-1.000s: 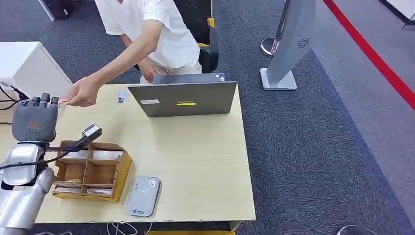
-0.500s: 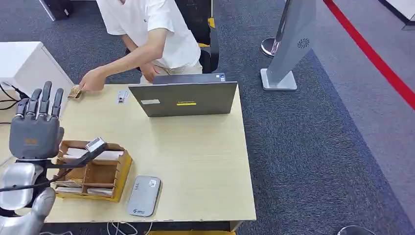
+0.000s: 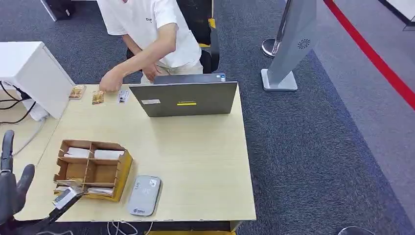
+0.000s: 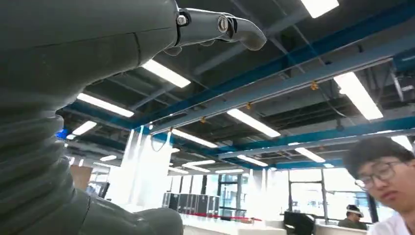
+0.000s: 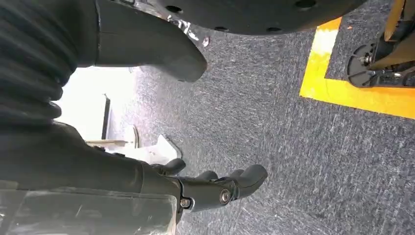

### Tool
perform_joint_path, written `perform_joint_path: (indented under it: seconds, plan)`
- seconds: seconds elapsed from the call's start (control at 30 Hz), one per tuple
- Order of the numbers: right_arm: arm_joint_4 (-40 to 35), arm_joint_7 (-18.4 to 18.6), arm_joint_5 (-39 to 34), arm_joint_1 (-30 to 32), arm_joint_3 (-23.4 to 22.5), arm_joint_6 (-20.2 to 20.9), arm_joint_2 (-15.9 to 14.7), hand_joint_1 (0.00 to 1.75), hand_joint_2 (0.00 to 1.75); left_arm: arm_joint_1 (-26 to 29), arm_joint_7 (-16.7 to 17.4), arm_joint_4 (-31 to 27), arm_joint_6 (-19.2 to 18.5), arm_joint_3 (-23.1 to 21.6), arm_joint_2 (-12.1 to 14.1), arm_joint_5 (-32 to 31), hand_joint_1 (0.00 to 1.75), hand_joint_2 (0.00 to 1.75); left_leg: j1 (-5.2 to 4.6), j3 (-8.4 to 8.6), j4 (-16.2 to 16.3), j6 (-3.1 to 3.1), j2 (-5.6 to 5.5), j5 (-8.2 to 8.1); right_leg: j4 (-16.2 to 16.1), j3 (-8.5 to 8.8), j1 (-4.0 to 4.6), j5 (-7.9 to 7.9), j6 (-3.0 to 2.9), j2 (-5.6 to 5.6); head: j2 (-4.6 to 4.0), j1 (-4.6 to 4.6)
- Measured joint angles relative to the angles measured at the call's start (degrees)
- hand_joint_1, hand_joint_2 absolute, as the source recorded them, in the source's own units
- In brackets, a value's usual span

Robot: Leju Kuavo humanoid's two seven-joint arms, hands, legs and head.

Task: Pass the card to the sensor for recognition and then transmit it.

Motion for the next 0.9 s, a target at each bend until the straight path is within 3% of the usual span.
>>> perform_joint_path:
  seconds: [0.2, 0.3, 0.33, 0.4, 0.47, 0.5, 0.57, 0.63, 0.7, 0.8, 0.9]
  plan:
    - [0.0, -0.2, 0.9, 0.1, -0.3, 0.0, 0.0, 0.00, 1.75, 4.7, -6.9, -2.1, 3.1, 8.2, -5.3, 7.6, 0.00, 1.75, 0.00, 0.01, 0.0, 0.00, -0.12, 0.01, 0.0, 0.03, 0.00, 0.00, 0.00, -0.13, 0.00, 0.00]
    - [0.0, -0.2, 1.8, 0.1, -0.3, 0.0, 0.0, 0.00, 1.75, 4.1, -18.8, -2.4, 3.5, 16.0, -11.1, 18.5, 0.00, 1.75, 0.00, 0.02, 0.0, 0.00, -0.17, 0.01, 0.0, 0.11, 0.01, 0.01, 0.00, -0.15, 0.00, 0.04]
    - [0.0, -0.4, 2.2, 0.1, -0.3, 0.1, 0.0, 0.00, 1.75, 3.7, -24.5, -2.3, 3.5, 20.3, -13.4, 25.7, 0.00, 1.75, 0.00, 0.06, 0.0, 0.00, -0.15, 0.00, 0.0, 0.10, 0.01, 0.01, 0.00, -0.13, 0.00, 0.02]
    - [0.0, -0.5, 2.9, 0.1, -0.3, 0.2, 0.0, 0.00, 1.75, 2.4, -31.8, -0.7, 3.4, 28.5, -16.5, 35.2, 0.00, 1.75, 0.01, 0.10, 0.0, 0.00, -0.14, 0.00, 0.0, 0.09, 0.01, 0.00, 0.00, -0.12, 0.00, 0.02]
    - [0.0, -1.4, 3.3, 0.1, -0.3, 0.2, 0.0, 0.00, 1.75, 1.0, -36.5, 1.7, 1.6, 35.9, -18.6, 43.4, 0.00, 1.75, 0.02, 0.09, 0.0, 0.00, -0.19, 0.01, 0.0, 0.10, 0.02, -0.01, -0.02, -0.19, 0.00, 0.07]
    - [0.0, -2.6, 3.3, 0.0, -0.3, -0.2, 0.0, 0.00, 1.75, 0.0, -37.9, 3.5, -0.8, 39.2, -19.4, 50.3, 0.00, 1.75, 0.02, 0.08, 0.0, 0.00, -0.22, 0.01, 0.0, 0.10, 0.02, -0.02, -0.03, -0.22, 0.00, 0.07]
    - [0.0, -3.6, 3.7, -0.4, -0.3, -0.3, 0.0, 0.00, 1.75, -2.1, -37.0, 6.8, -6.3, 44.8, -20.5, 62.2, 0.00, 1.75, 0.03, 0.11, 0.0, -0.01, -0.21, 0.01, 0.0, 0.10, 0.03, -0.04, -0.06, -0.20, 0.00, 0.07]
    - [0.0, -3.5, 3.9, -0.7, -0.3, -0.2, 0.0, 0.00, 1.75, -4.6, -33.7, 11.4, -12.0, 49.9, -20.7, 72.8, 0.00, 1.75, 0.02, 0.14, 0.0, -0.01, -0.21, 0.01, 0.0, 0.13, 0.02, -0.04, -0.06, -0.21, 0.00, 0.02]
    - [0.0, -3.4, 4.0, -0.9, -0.3, -0.2, 0.0, 0.00, 1.75, -6.1, -31.3, 16.8, -16.2, 54.0, -20.9, 80.1, 0.00, 1.75, 0.03, 0.16, 0.0, -0.01, -0.21, 0.02, 0.0, 0.15, 0.03, -0.04, -0.06, -0.21, 0.00, 0.06]
    - [0.0, -3.3, 4.3, -1.0, -0.3, -0.2, 0.0, 0.00, 1.75, -8.2, -26.5, 25.5, -20.1, 58.2, -21.0, 86.8, 0.00, 1.75, 0.01, 0.16, 0.0, -0.01, -0.24, 0.01, 0.0, 0.20, 0.02, -0.04, -0.06, -0.23, 0.00, 0.00]
    - [0.0, -3.2, 4.6, -1.0, -0.3, -0.2, 0.0, 0.00, 1.75, -9.3, -26.5, 35.1, -20.6, 61.0, -21.2, 88.9, 0.00, 1.75, 0.01, 0.17, 0.0, -0.01, -0.24, 0.01, 0.0, 0.20, 0.01, -0.04, -0.05, -0.22, 0.00, 0.05]
